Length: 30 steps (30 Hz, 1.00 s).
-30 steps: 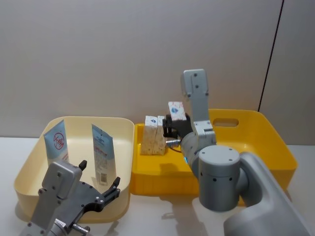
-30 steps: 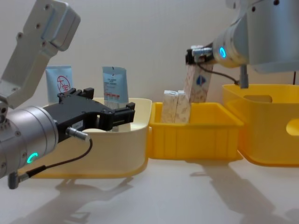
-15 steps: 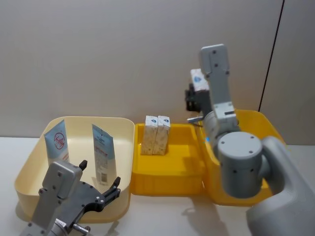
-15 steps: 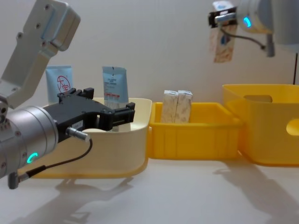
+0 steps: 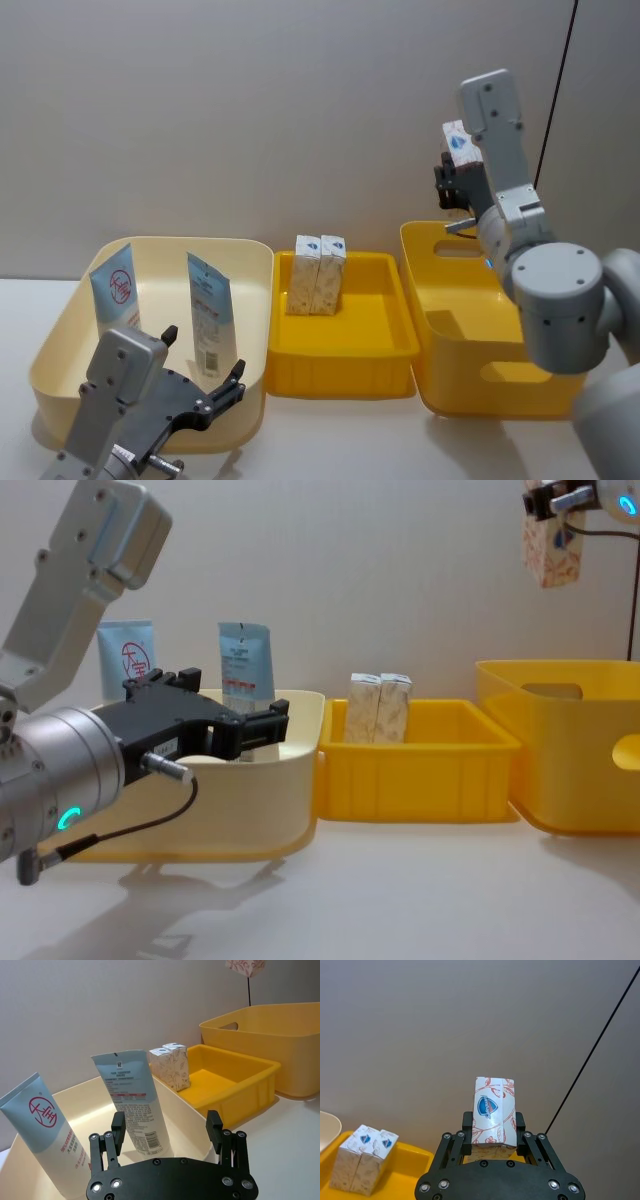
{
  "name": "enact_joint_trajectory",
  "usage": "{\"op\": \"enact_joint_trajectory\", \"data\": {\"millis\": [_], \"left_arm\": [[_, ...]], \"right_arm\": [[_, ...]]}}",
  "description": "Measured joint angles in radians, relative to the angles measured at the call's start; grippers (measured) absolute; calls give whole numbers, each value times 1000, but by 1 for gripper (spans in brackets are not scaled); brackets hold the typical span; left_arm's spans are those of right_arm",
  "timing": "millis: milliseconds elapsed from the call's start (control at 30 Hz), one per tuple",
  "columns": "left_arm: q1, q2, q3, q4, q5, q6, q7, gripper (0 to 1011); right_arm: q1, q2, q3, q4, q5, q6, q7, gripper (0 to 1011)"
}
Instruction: Bimanual collaborative sorting of washing and personal care products
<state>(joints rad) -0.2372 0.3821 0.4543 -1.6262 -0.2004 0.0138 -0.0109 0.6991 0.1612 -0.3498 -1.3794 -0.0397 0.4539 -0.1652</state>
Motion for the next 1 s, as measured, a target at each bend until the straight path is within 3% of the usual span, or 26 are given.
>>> {"op": "enact_joint_trajectory", "data": {"millis": [533, 767, 1000], "left_arm": [[0, 0, 0, 0, 0, 0, 0, 1003], [0, 0, 0, 0, 0, 0, 0, 1003], [0, 0, 0, 0, 0, 0, 0, 1004]], "right_arm": [[57, 57, -13, 90, 20, 90, 173, 452], [69, 70, -14, 128, 28, 151, 220, 452], [56, 79, 9, 134, 33, 204, 225, 452]]}}
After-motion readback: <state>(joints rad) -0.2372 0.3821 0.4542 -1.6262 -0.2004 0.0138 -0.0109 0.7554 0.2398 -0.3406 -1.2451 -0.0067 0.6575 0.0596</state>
